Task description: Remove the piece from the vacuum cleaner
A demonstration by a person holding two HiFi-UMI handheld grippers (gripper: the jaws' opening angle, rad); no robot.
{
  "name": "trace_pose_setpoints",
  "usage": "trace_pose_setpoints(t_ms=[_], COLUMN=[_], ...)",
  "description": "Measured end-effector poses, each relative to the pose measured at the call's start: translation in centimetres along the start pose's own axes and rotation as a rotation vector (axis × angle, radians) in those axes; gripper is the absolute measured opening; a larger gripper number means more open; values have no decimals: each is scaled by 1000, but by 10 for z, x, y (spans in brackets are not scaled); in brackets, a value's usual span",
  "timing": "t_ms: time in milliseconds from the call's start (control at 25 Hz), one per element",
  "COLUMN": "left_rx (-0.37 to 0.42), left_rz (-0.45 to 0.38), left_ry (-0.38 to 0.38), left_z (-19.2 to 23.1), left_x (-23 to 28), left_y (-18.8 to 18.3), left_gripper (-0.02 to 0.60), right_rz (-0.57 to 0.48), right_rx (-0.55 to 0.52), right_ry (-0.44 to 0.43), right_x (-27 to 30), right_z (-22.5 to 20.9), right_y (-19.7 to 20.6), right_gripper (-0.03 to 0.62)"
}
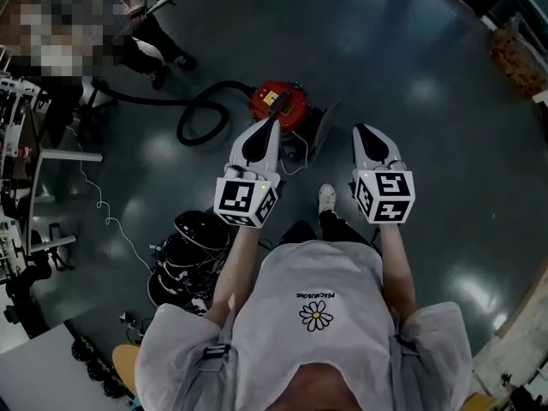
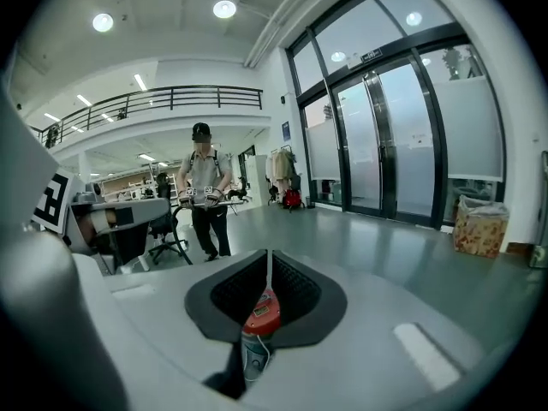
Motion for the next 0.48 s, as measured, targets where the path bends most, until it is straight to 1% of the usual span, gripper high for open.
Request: trace_pose_setpoints(t_ms=[120, 280, 400, 480], left_rx=[-5, 4, 14, 20], left_rz=[23, 96, 183, 254], left_ry=[-8, 4, 22, 37], left_z=[12, 31, 47, 57], left_x=[37, 75, 101, 119], left_y=[7, 31, 67, 105], left_gripper=[2, 2, 2, 2], right_rz=[28, 82, 150, 205], right_rx=[-6, 6, 26, 61], right_ry=[-18, -31, -61, -62], right_x=[35, 77, 109, 134], right_z=[-20, -33, -36, -44], right_y=[-6, -1, 18, 41], right_gripper=[47, 65, 86, 98])
Point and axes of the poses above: the fingertips, and each gripper's own axes: x forward along the fingers, z to its left, y out of its underside, the point moved 1 cm from there along -x, backward along the fingers, and after that the axes turned 4 degrees about y, right-handed, at the moved point
